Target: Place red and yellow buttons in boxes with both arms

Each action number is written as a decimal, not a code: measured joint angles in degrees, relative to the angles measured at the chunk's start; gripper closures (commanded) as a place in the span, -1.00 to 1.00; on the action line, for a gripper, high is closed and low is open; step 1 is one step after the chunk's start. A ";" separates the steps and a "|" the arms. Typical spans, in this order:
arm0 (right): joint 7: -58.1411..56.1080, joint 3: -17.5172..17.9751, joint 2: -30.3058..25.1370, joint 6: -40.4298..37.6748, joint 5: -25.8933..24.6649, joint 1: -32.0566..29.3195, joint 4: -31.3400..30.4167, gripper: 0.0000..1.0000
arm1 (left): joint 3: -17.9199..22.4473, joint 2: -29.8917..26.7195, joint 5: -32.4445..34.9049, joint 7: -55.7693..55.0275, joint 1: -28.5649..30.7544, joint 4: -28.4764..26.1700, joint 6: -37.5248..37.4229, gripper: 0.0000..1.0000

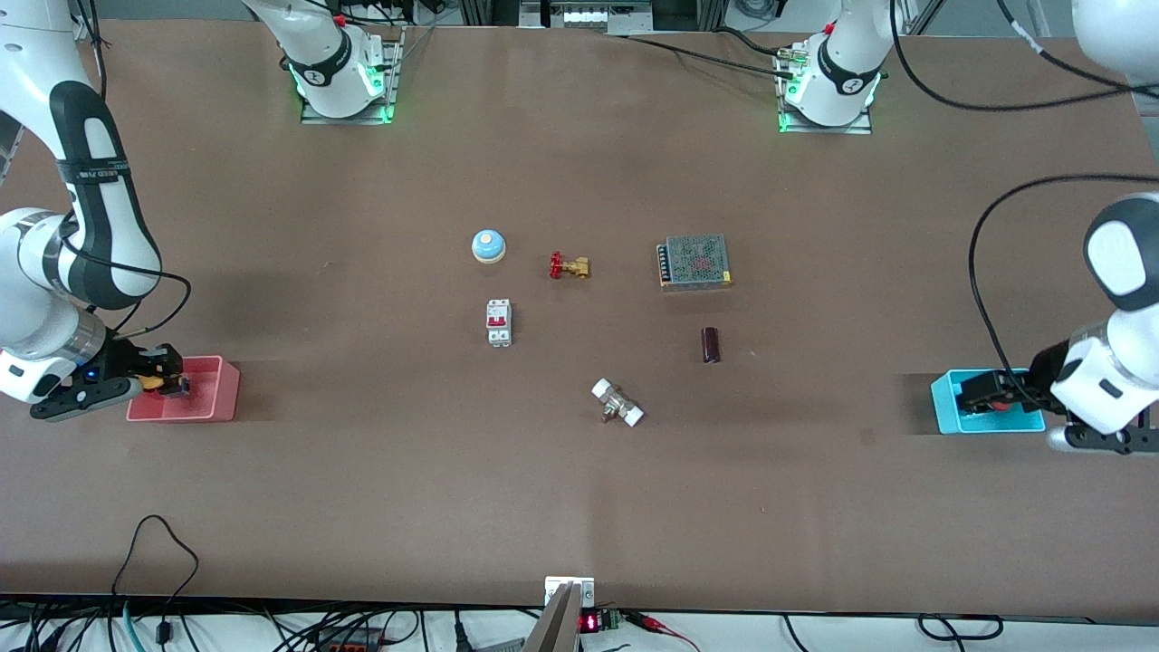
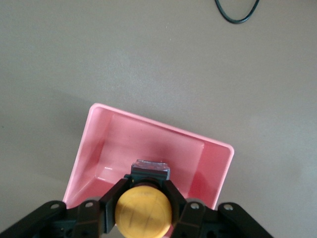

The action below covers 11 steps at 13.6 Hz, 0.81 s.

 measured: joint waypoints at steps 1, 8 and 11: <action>-0.01 0.00 0.29 0.01 0.08 0.00 0.00 0.64 | 0.12 -2.22 0.00 -1.96 -0.91 -0.85 -1.98 -1.00; -0.04 0.01 1.21 0.63 0.20 -0.02 0.01 0.62 | 1.71 -15.98 2.09 -8.79 -3.15 -6.37 -11.87 -1.00; -0.04 0.01 1.82 1.43 0.21 -0.02 0.01 0.62 | 1.70 -20.39 2.50 -9.13 -3.14 -10.15 -13.33 -1.00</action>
